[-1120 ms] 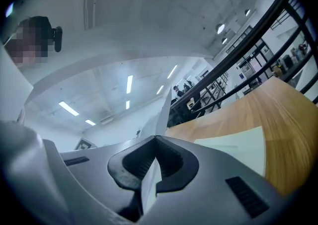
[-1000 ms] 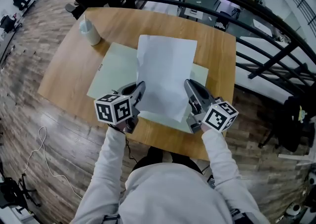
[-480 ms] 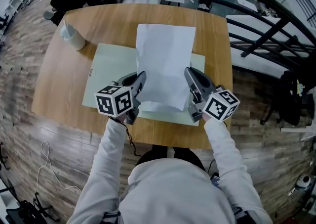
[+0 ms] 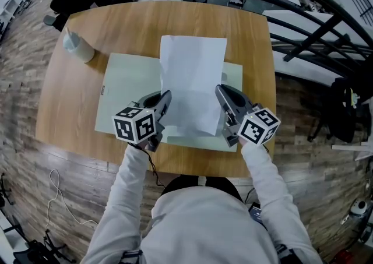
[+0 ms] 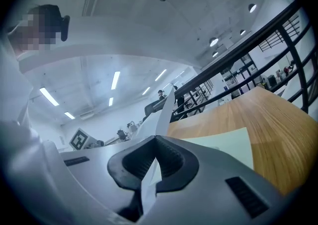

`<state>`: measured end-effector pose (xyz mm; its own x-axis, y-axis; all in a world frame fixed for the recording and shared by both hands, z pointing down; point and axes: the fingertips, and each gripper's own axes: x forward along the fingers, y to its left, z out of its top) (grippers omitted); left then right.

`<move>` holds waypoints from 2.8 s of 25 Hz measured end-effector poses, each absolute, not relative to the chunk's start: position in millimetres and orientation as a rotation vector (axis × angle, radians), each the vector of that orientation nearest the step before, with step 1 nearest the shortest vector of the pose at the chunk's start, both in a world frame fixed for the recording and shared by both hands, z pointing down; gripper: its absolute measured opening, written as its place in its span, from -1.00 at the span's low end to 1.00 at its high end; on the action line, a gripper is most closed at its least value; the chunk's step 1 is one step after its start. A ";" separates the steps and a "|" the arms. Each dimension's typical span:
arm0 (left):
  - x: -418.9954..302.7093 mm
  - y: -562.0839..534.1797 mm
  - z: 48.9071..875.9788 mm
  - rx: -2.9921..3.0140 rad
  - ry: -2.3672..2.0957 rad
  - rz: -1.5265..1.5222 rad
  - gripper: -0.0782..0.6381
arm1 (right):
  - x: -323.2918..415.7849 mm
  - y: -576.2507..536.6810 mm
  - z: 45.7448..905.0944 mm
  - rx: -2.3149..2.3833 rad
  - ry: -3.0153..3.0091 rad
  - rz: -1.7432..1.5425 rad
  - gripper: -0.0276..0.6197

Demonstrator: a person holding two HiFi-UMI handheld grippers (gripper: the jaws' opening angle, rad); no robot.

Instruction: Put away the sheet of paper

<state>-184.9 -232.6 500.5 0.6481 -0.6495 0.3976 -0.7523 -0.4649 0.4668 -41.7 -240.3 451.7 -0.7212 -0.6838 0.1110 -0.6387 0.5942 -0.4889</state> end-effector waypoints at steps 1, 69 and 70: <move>-186.4 -230.3 503.2 2.241 -1.082 0.218 -0.73 | -43.7 -238.7 454.0 -1.125 2.739 -0.785 -0.83; -189.7 -185.7 564.3 2.260 -0.811 0.529 -0.73 | -94.2 -319.9 529.3 -1.573 3.164 -0.687 -0.78; -189.2 -186.0 565.5 2.256 -0.811 0.528 -0.73 | -96.2 -321.2 533.4 -1.582 3.173 -0.700 -0.78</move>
